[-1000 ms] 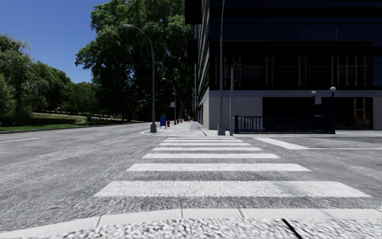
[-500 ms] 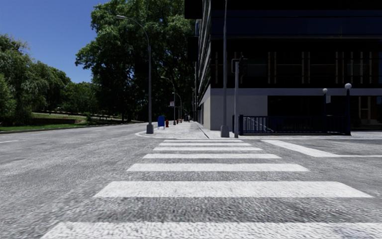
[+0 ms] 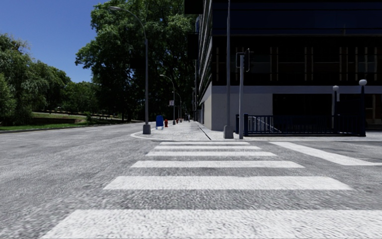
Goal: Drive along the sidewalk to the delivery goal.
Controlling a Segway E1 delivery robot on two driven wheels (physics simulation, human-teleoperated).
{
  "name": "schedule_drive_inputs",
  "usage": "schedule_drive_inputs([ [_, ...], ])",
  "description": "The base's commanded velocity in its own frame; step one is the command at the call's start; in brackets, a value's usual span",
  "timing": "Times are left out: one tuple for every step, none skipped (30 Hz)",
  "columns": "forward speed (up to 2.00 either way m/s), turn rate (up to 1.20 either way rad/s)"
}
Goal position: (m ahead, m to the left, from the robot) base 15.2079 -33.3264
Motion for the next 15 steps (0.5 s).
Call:
schedule_drive_inputs([
  [1.29,0.00],
  [1.29,0.00],
  [1.29,0.00],
  [1.29,0.00],
  [1.29,0.00],
  [1.29,0.00],
  [1.30,0.00],
  [1.31,0.00],
  [1.32,0.00],
  [1.32,0.00],
  [1.33,0.00],
  [1.34,0.00],
  [1.34,0.00],
  [1.36,0.00],
  [1.40,0.00],
])
